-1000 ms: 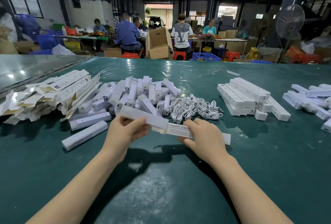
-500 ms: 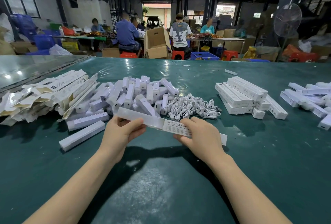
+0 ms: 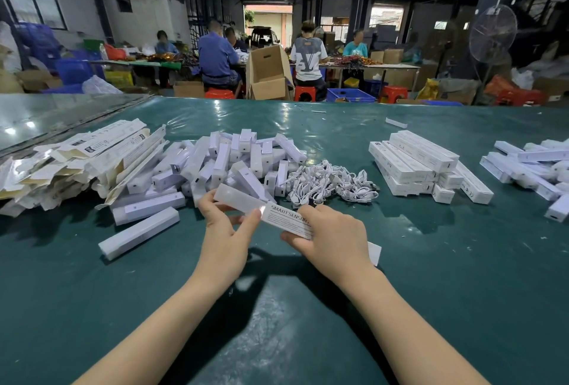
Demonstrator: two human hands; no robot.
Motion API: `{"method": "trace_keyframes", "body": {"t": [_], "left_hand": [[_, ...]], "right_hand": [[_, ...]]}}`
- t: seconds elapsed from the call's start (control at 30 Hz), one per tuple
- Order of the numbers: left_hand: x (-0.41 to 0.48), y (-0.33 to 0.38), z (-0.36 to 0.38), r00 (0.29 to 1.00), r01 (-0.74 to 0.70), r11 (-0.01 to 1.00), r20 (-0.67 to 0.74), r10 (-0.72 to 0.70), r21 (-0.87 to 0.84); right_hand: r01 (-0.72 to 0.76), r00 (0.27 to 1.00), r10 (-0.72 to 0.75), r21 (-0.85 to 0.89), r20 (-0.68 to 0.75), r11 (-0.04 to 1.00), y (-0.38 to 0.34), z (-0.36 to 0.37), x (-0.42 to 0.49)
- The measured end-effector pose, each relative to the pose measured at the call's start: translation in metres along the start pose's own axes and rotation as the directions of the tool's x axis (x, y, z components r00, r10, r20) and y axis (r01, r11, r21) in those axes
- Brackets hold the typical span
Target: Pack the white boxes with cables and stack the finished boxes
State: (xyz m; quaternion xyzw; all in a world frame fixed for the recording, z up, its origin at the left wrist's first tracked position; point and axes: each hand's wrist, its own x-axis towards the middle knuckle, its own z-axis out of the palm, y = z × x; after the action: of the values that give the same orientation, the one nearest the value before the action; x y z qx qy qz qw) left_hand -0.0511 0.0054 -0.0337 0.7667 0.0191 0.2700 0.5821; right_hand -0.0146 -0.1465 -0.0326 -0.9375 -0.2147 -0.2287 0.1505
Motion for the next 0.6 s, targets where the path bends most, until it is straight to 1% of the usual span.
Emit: {"method": "trace_keyframes", "body": {"t": [0.03,0.1,0.13,0.17,0.2,0.27,0.37,0.43,0.57,0.6], "left_hand": [[-0.001,-0.002,0.000,0.998,-0.049,0.993,0.034,0.046,0.110],[-0.003,-0.007,-0.002,0.982,-0.142,0.936,0.165,0.093,0.322],[-0.003,-0.009,-0.002,0.976,-0.139,0.921,0.210,0.064,0.363],[-0.003,-0.009,-0.001,0.975,-0.097,0.927,0.223,0.015,0.361],[-0.003,-0.008,-0.001,0.977,-0.048,0.945,0.212,-0.023,0.323],[-0.003,-0.005,0.000,0.984,0.026,0.984,0.169,-0.056,0.177],[-0.006,-0.003,0.004,0.983,0.046,0.999,0.180,-0.047,0.008],[-0.009,0.000,0.008,0.977,0.073,0.994,0.207,-0.055,-0.082],[-0.006,0.001,0.012,0.968,0.195,0.950,0.203,-0.147,-0.243],[-0.004,0.001,0.011,0.964,0.234,0.929,0.197,-0.181,-0.288]], "right_hand": [[-0.011,1.000,0.011,0.004,-0.015,1.000,0.000,0.000,0.000],[-0.033,0.999,0.033,0.007,-0.040,0.999,0.001,-0.001,-0.001],[-0.037,0.998,0.037,0.003,-0.041,0.999,0.002,0.000,-0.001],[-0.044,0.998,0.044,-0.002,-0.035,0.999,0.002,0.000,-0.001],[-0.059,0.998,0.059,0.002,-0.034,0.998,0.002,0.000,-0.001],[-0.092,0.995,0.093,0.030,-0.046,0.995,-0.001,-0.001,0.000],[-0.107,0.994,0.108,0.048,-0.016,0.993,-0.008,-0.002,0.002],[-0.094,0.995,0.092,0.071,0.024,0.993,-0.012,-0.002,0.002],[-0.068,0.992,0.051,0.146,0.119,0.987,-0.028,-0.006,0.005],[-0.078,0.987,0.048,0.198,0.153,0.977,-0.031,-0.009,0.006]]}}
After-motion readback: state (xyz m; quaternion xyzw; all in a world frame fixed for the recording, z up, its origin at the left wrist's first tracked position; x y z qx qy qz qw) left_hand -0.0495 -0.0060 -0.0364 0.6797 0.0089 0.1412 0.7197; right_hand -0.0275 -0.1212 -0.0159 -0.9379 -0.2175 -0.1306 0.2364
